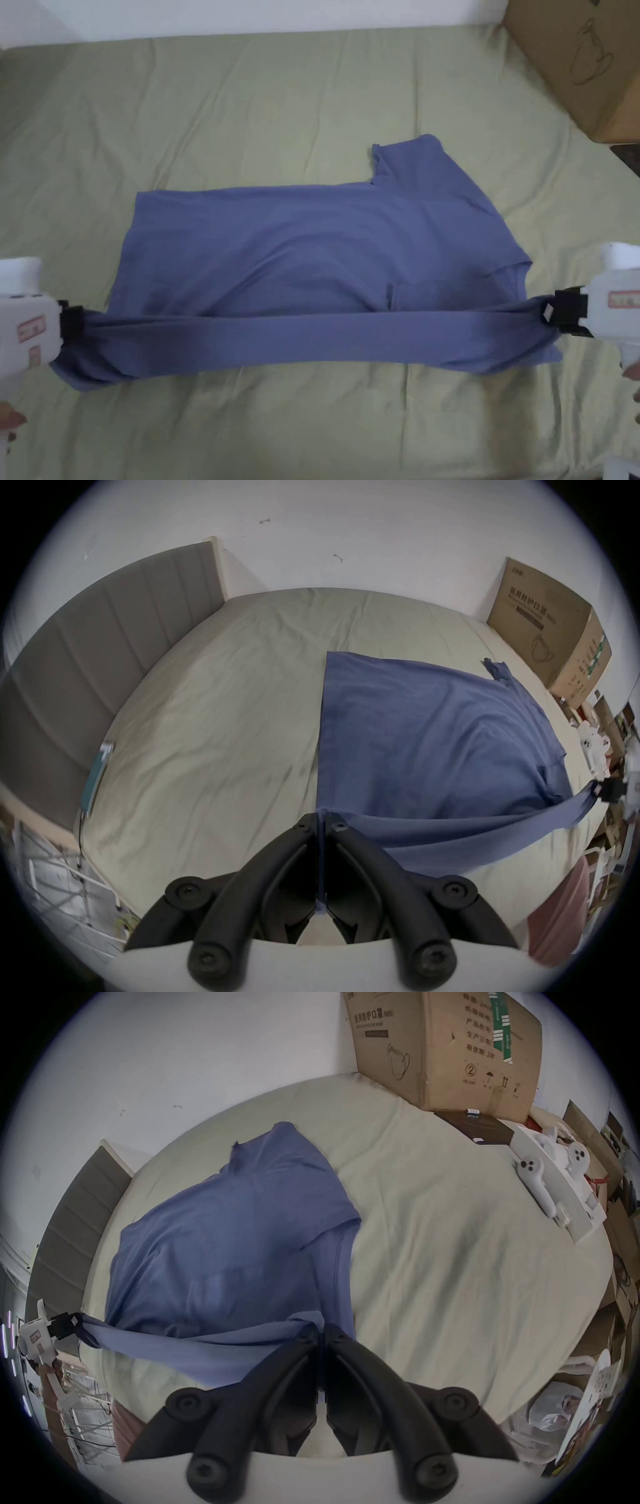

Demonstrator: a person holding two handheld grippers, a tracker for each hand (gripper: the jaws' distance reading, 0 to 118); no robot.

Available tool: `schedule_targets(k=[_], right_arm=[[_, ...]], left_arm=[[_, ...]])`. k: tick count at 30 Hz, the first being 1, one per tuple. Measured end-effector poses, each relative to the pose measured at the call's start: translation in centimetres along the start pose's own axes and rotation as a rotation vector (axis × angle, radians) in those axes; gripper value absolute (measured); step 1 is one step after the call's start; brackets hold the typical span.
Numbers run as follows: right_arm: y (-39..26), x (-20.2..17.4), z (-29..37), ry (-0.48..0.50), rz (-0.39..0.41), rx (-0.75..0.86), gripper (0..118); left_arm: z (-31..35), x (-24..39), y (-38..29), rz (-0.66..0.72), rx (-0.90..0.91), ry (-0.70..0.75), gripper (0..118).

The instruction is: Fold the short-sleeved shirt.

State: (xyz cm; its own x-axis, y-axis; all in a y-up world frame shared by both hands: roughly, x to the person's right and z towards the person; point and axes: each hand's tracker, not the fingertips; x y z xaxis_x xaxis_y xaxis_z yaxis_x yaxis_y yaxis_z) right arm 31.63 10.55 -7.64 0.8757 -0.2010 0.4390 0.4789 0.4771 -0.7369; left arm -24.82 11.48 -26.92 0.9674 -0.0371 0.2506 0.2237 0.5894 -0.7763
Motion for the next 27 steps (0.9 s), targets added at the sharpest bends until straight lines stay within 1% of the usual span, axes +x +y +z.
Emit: schedule_targets(k=[2,3,4,5,6,7,8,9,11,12,13,14,15,17,18,19,20,23,24,25,26,27], right_arm=[[1.6,0.0,-2.6,-0.014,-0.007,-0.041,2],[2.0,0.0,-3.5,-0.029,-0.015,-0.054,2],[2.3,-0.1,-4.4,-0.041,-0.007,-0.071,4],[2.4,0.0,-5.1,-0.054,0.005,-0.103,15],[2.4,-0.1,-5.4,-0.081,0.023,-0.122,37],[2.2,-0.3,-5.4,-0.124,0.048,-0.114,68],[2.0,-0.3,-5.1,-0.143,0.074,-0.097,76],[1.6,-0.4,-4.5,-0.132,0.087,-0.083,75],[1.0,0.0,-2.9,-0.105,0.080,-0.061,74],[0.6,0.2,-2.3,-0.089,0.071,-0.049,69],[0.0,0.4,-1.4,-0.069,0.051,-0.028,49],[-0.8,0.6,-0.5,-0.056,0.038,-0.005,19],[-1.6,0.7,0.1,-0.055,0.034,0.014,0],[-3.5,0.8,0.8,-0.070,0.019,0.028,0],[-4.2,1.0,1.0,-0.051,0.011,0.015,0],[-5.2,1.2,1.2,-0.011,-0.009,0.000,0],[-5.9,1.2,1.2,-0.005,-0.021,-0.010,0],[-7.6,1.1,0.9,-0.041,-0.009,-0.033,0],[-8.0,1.2,0.8,-0.047,-0.012,-0.038,0],[-8.2,1.2,0.6,-0.050,-0.022,-0.046,0],[-8.6,1.4,0.5,-0.047,-0.045,-0.054,0],[-8.8,1.5,0.5,-0.042,-0.062,-0.056,0]], left_arm=[[-2.6,0.9,1.6,-0.043,-0.045,0.037,3],[-3.7,1.3,2.0,-0.052,-0.053,0.023,6],[-4.7,1.5,2.3,-0.053,-0.064,0.029,23],[-5.4,1.7,2.4,-0.047,-0.088,0.055,45],[-5.8,1.7,2.5,-0.050,-0.117,0.076,70],[-5.9,1.5,2.3,-0.041,-0.120,0.072,97],[-5.6,1.2,2.0,-0.029,-0.110,0.052,107],[-4.9,0.9,1.7,-0.014,-0.102,0.031,108],[-3.1,0.2,1.1,0.012,-0.074,0.017,105],[-2.5,-0.1,0.7,0.022,-0.077,0.016,96],[-1.5,-0.5,0.0,0.042,-0.069,0.007,65],[-0.6,-0.8,-0.8,0.068,-0.053,-0.017,28],[0.0,-1.1,-1.3,0.077,-0.055,-0.023,0],[0.8,-1.3,-3.6,0.097,-0.070,-0.020,1],[1.2,-1.2,-4.4,0.097,-0.066,-0.027,1],[1.5,-1.0,-5.1,0.091,-0.076,-0.038,1],[1.4,-1.0,-5.7,0.086,-0.092,-0.043,1],[0.7,-1.1,-6.8,0.092,-0.078,-0.033,3],[0.3,-1.2,-6.7,0.109,-0.074,-0.037,15],[-0.2,-1.3,-6.5,0.121,-0.088,-0.035,47],[-0.9,-1.4,-6.3,0.133,-0.096,-0.051,75],[-1.6,-1.2,-6.3,0.137,-0.095,-0.064,96]])
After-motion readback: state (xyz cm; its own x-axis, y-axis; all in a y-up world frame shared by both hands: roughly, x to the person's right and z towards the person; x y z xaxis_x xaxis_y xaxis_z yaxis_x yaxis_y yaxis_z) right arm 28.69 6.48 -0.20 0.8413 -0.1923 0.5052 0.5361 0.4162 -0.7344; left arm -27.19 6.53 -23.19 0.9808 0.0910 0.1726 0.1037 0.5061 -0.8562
